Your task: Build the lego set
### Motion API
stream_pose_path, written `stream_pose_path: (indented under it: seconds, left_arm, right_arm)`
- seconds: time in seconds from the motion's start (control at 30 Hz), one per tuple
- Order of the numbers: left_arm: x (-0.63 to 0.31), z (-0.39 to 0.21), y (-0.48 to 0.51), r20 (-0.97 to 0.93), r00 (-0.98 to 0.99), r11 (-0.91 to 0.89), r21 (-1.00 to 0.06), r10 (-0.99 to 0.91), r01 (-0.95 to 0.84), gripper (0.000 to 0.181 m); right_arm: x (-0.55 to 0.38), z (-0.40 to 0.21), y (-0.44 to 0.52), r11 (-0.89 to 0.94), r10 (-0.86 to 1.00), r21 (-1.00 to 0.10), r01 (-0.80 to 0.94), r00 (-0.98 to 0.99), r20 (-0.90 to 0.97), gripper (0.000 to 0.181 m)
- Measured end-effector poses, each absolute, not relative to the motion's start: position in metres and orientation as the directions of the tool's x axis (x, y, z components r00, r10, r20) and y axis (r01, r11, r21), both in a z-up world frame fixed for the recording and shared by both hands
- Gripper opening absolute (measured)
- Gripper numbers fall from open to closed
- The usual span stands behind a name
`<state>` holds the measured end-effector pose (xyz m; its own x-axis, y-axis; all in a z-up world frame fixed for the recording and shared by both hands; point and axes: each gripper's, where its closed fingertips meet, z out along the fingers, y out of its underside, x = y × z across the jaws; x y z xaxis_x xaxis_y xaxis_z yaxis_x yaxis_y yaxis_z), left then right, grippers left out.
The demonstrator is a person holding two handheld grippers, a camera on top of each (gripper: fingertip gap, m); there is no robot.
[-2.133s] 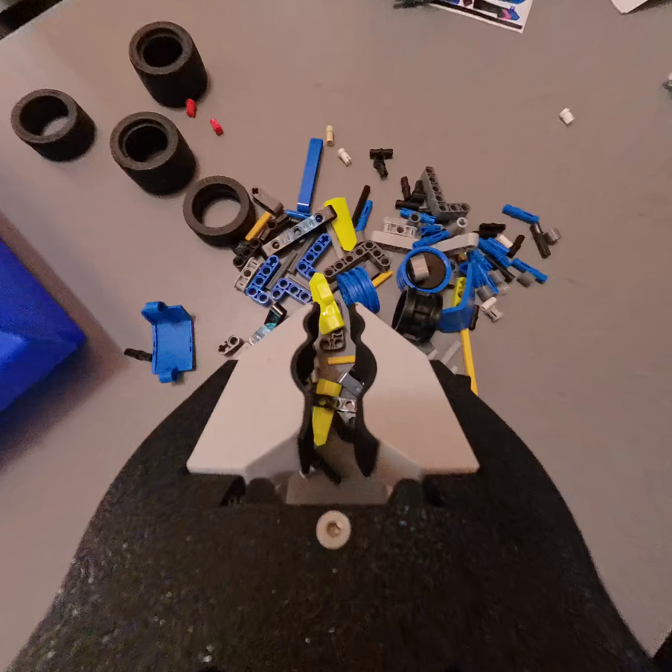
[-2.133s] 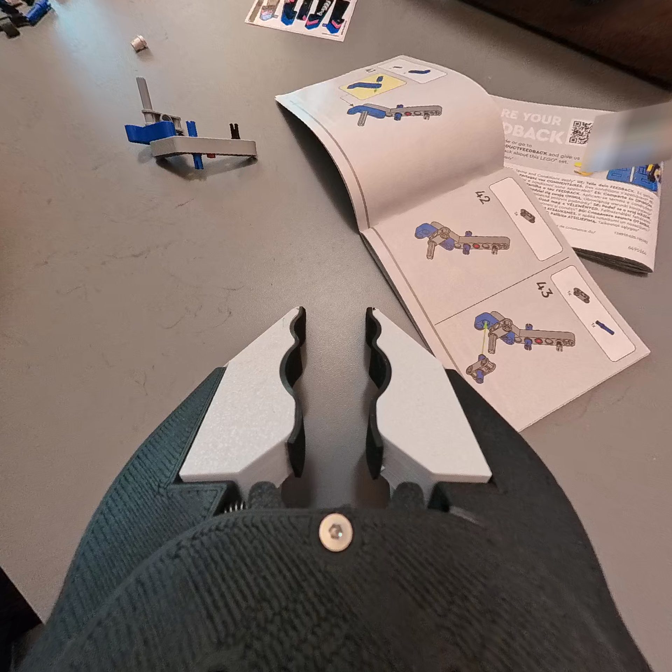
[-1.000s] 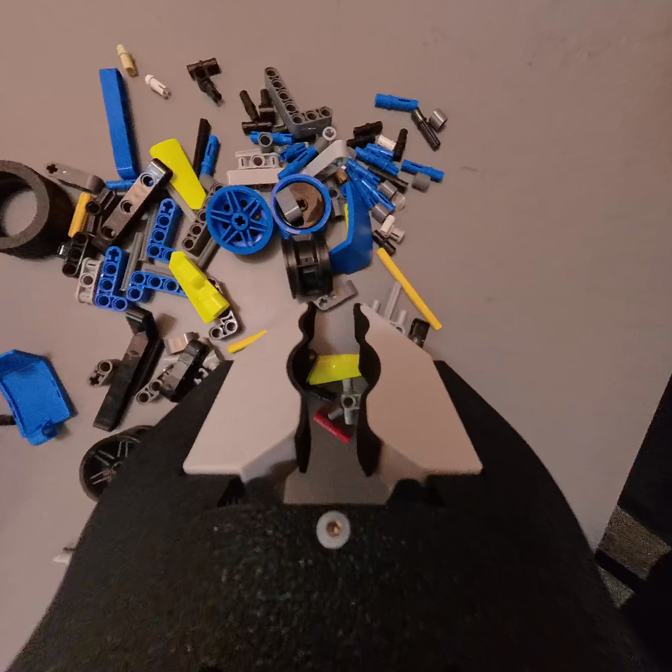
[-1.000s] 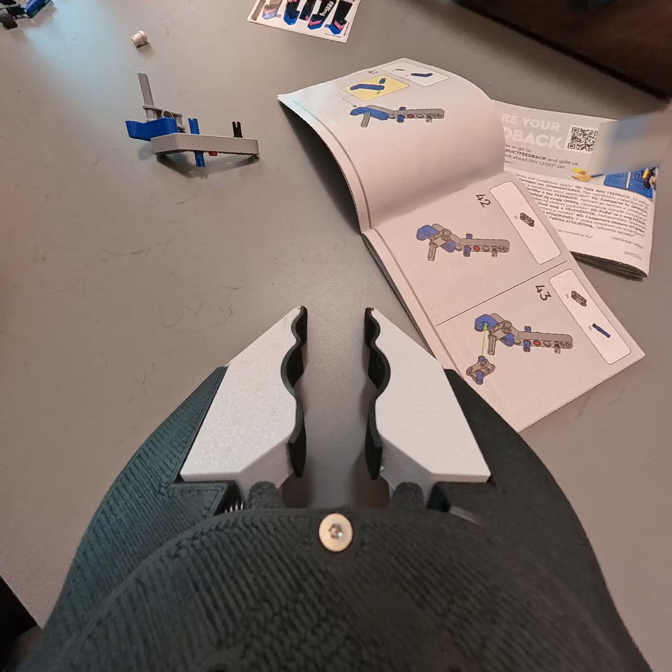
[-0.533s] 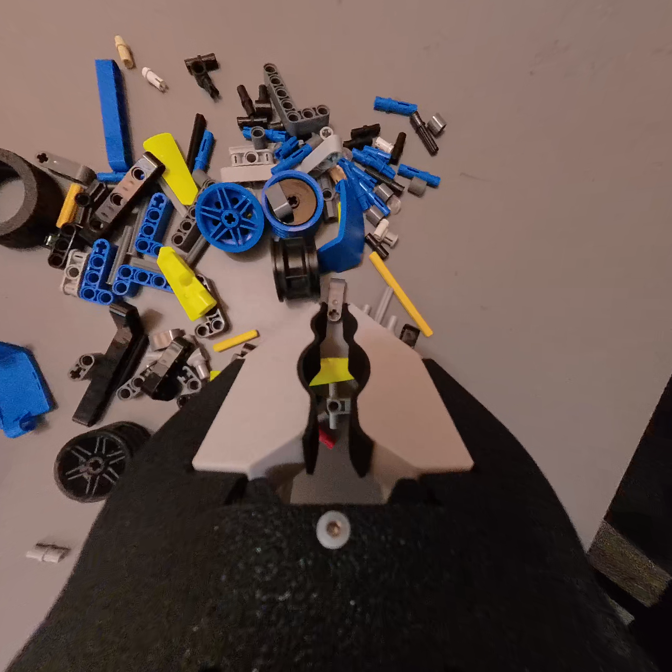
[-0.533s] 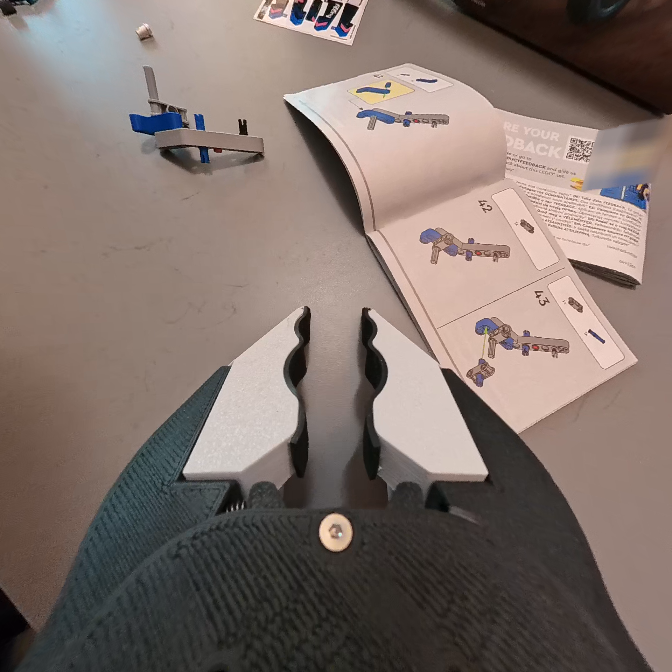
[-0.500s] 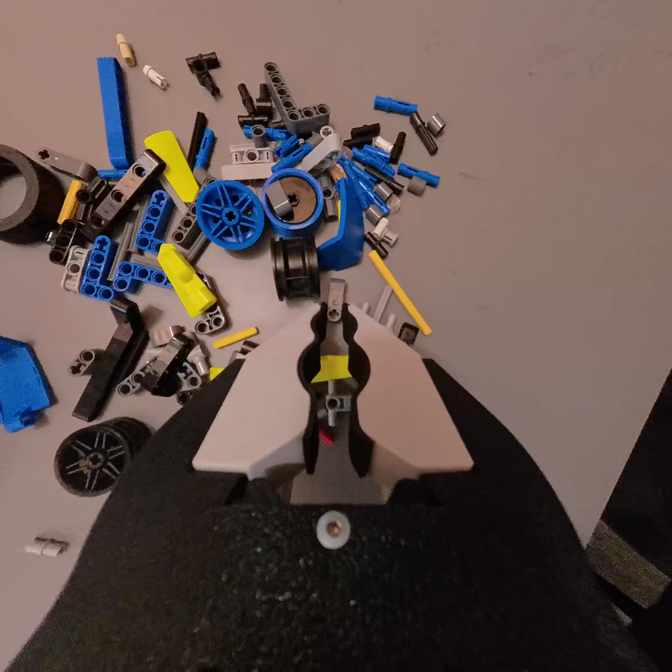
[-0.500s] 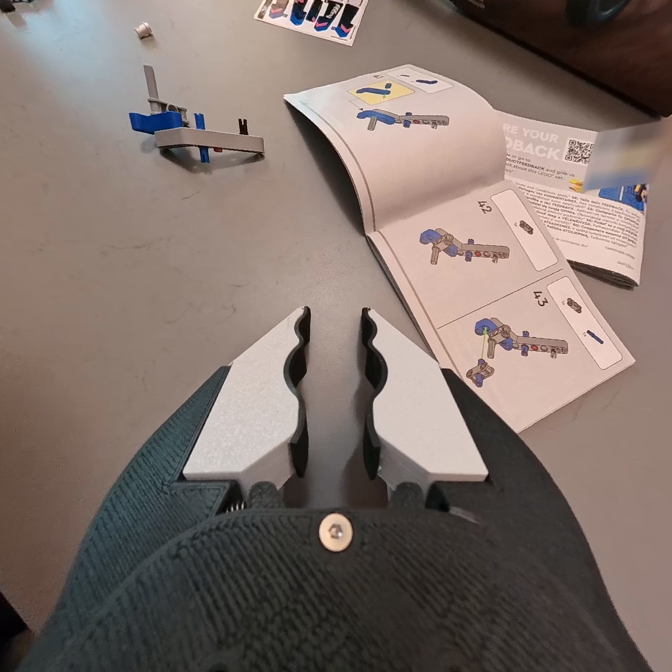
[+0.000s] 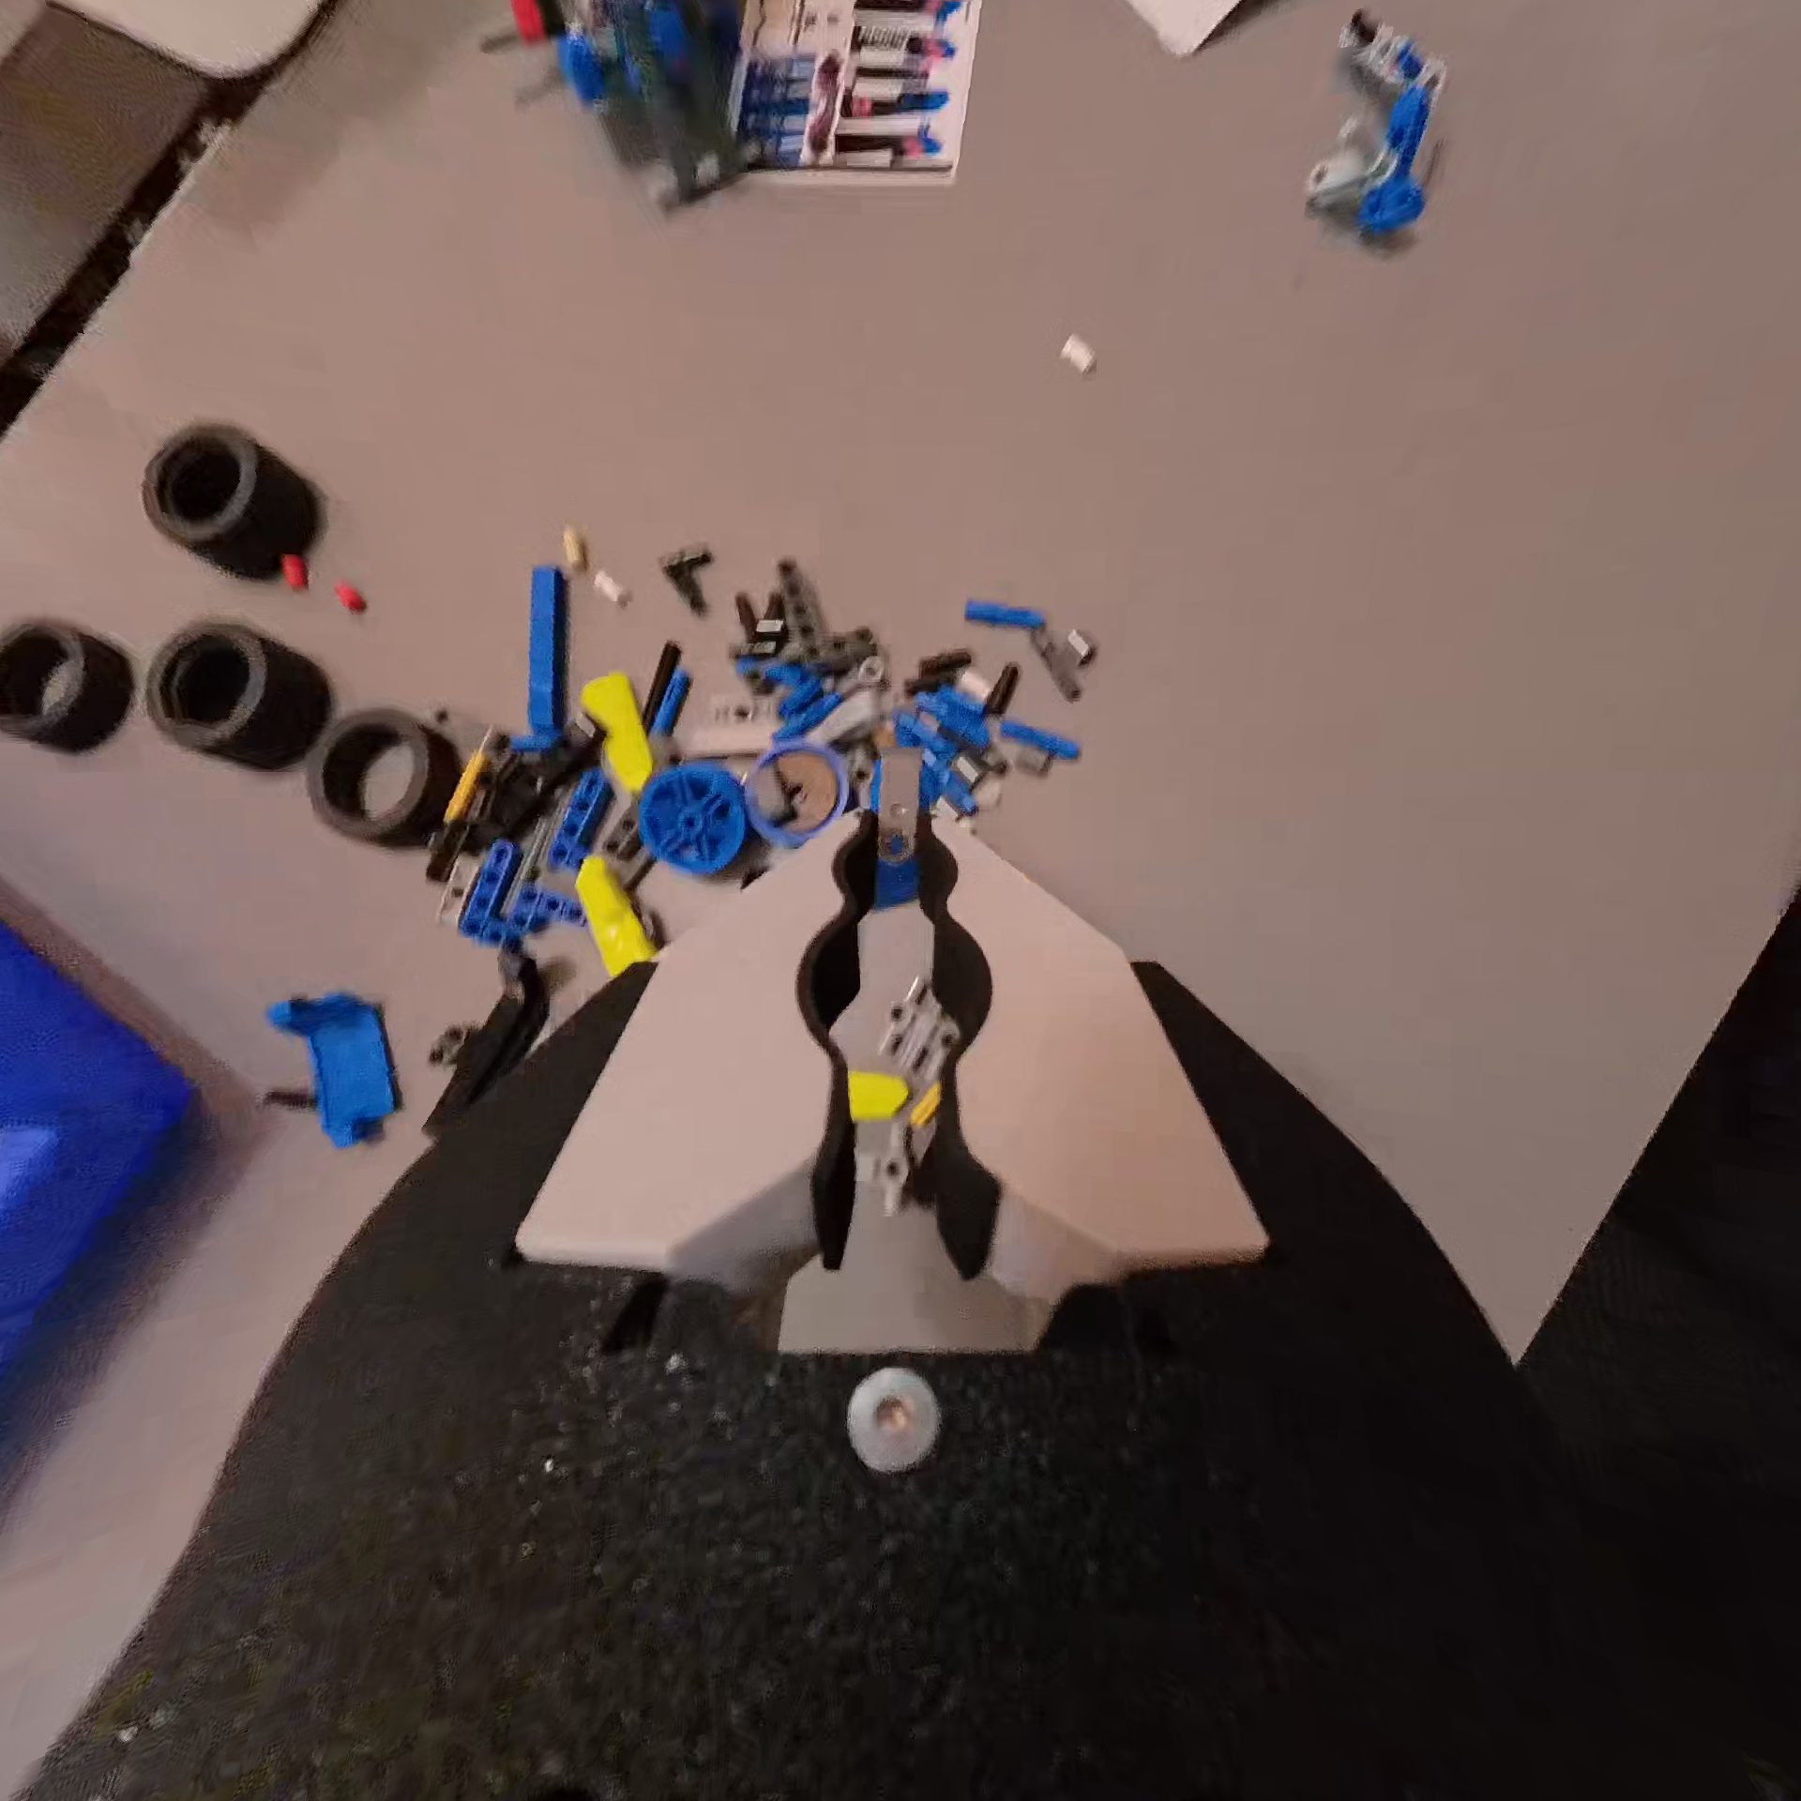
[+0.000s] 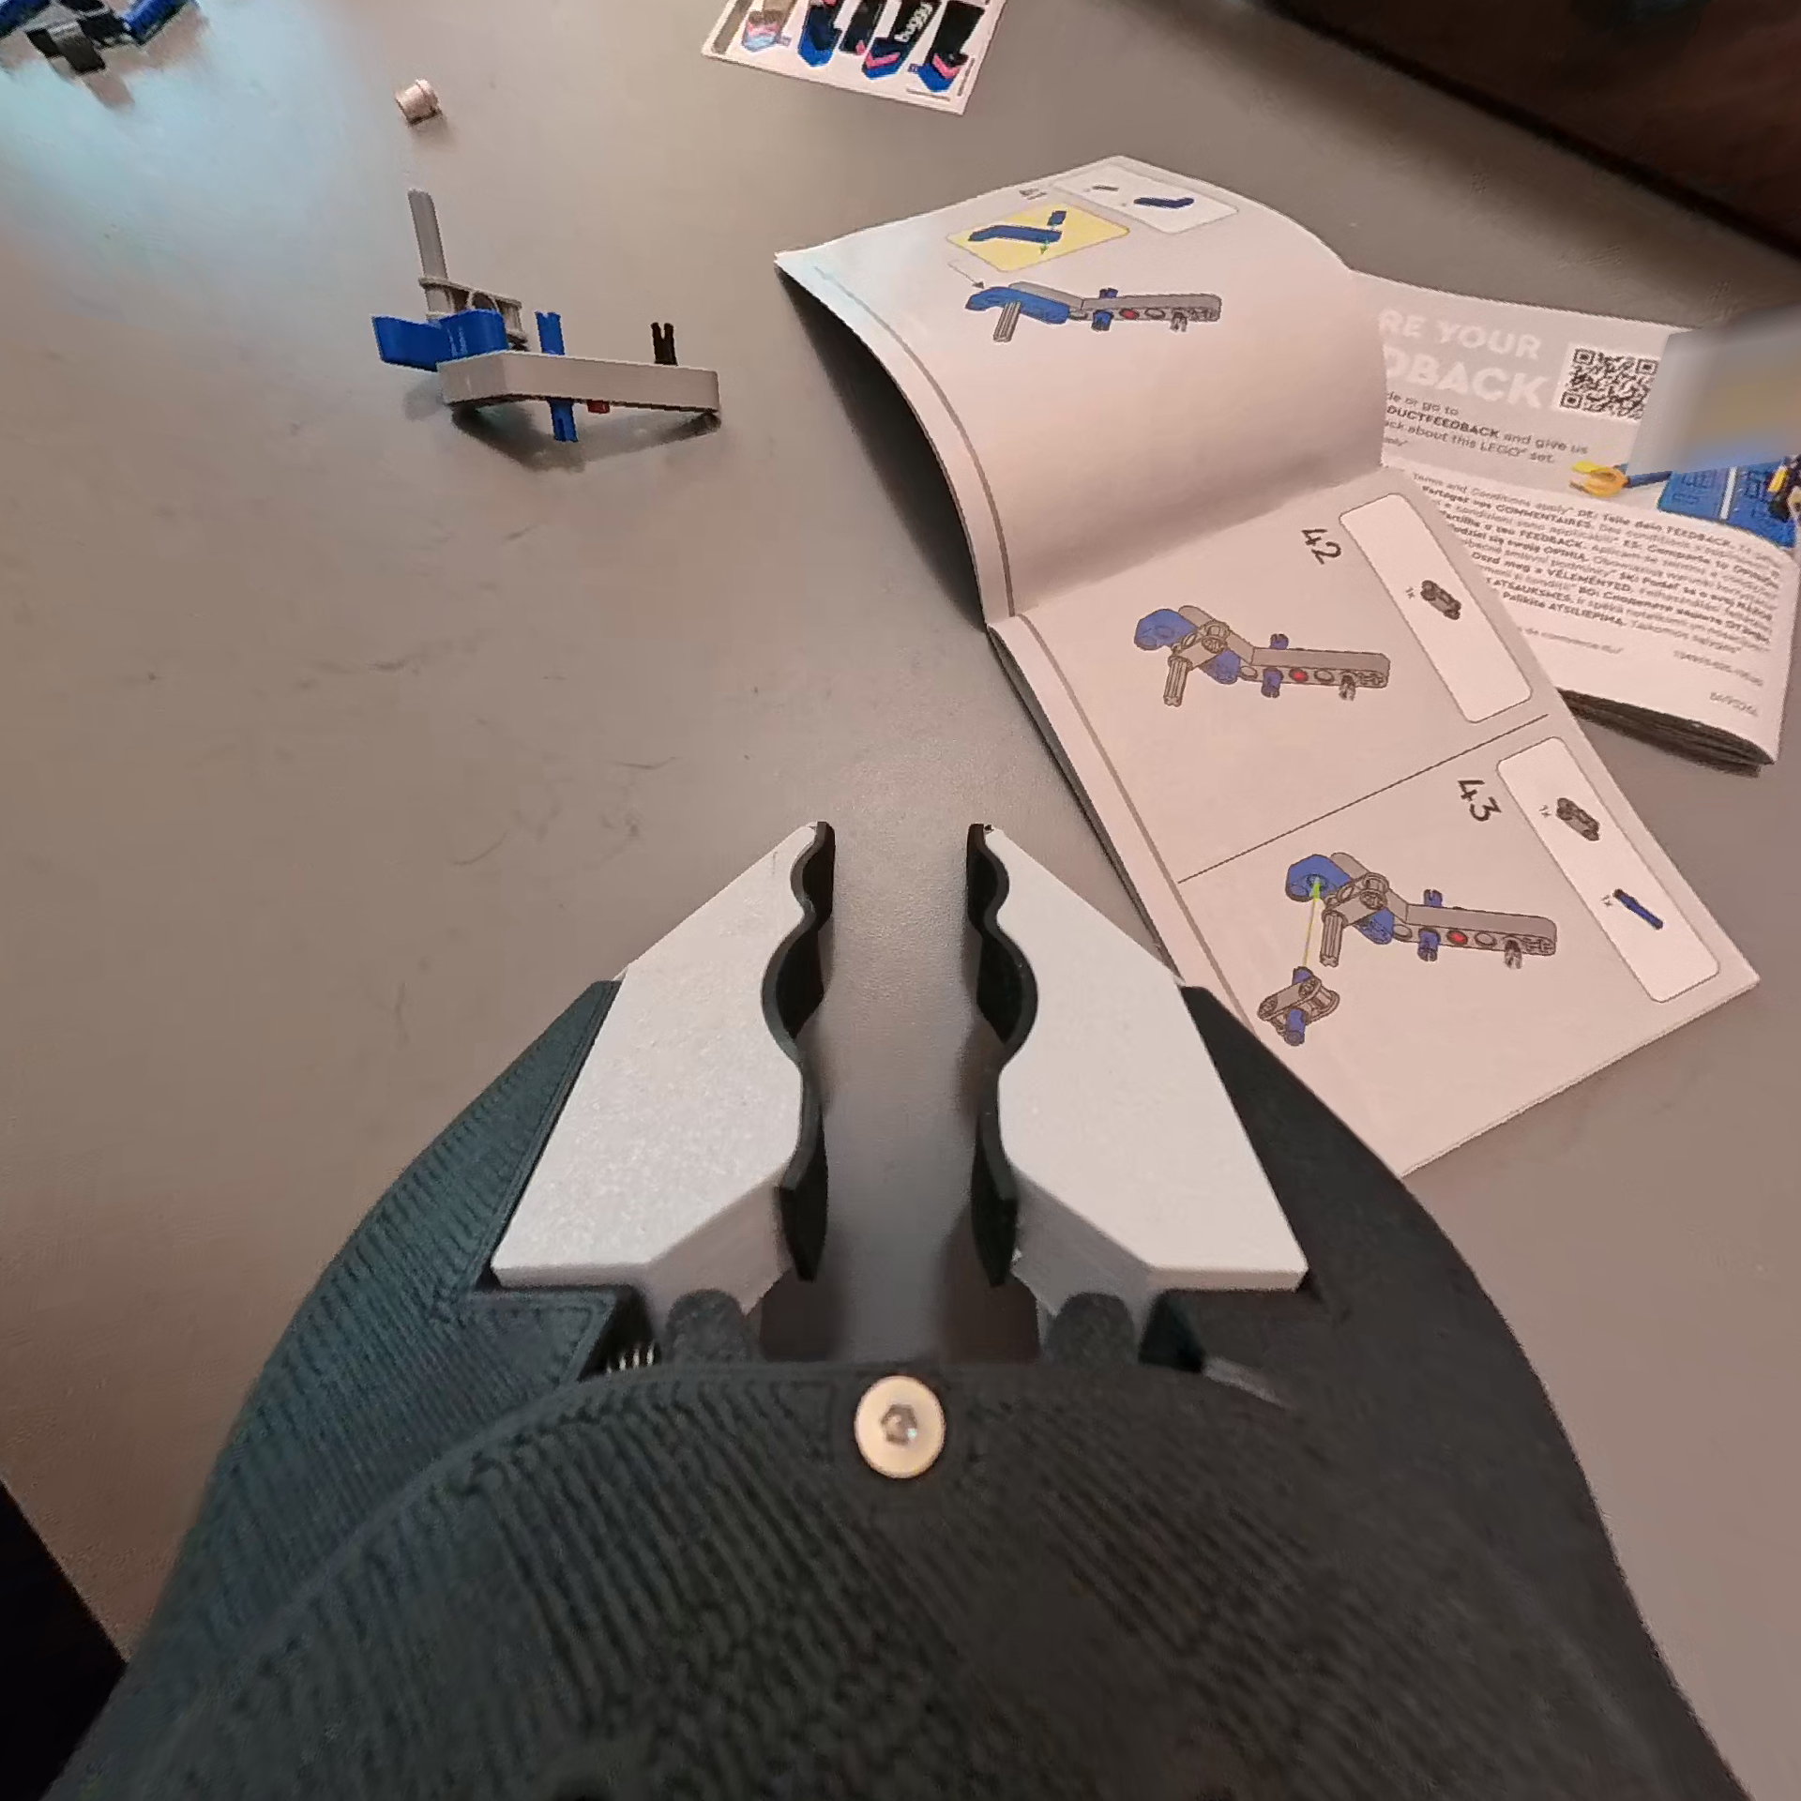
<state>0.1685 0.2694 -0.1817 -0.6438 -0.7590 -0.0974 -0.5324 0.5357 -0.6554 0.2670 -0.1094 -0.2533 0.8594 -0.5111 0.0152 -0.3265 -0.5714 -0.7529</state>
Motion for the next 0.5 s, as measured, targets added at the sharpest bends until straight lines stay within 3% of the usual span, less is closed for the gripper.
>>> stream_pose_path:
  seconds: [0.2,0.3,0.4,0.5]
  left_arm:
    - [0.198,-0.191,0.112,-0.04,-0.819,0.503,-0.806,-0.572,-0.312,0.004]
    - [0.208,-0.204,0.047,-0.152,-0.849,0.513,-0.845,-0.505,-0.154,0.005]
    - [0.215,-0.222,0.016,-0.429,-0.801,0.649,-0.758,-0.418,0.068,0.005]
    - [0.213,-0.23,0.002,-0.687,-0.678,0.77,-0.572,-0.261,0.284,0.005]
  right_arm:
    - [0.267,-0.253,-0.109,-0.578,-0.493,-0.753,-0.315,0.87,0.015,0.027]
    - [0.268,-0.253,-0.109,-0.582,-0.486,-0.753,-0.308,0.874,0.019,0.027]
    - [0.267,-0.253,-0.108,-0.587,-0.473,-0.753,-0.296,0.881,0.023,0.026]
    - [0.266,-0.253,-0.108,-0.594,-0.467,-0.754,-0.282,0.884,0.037,0.024]
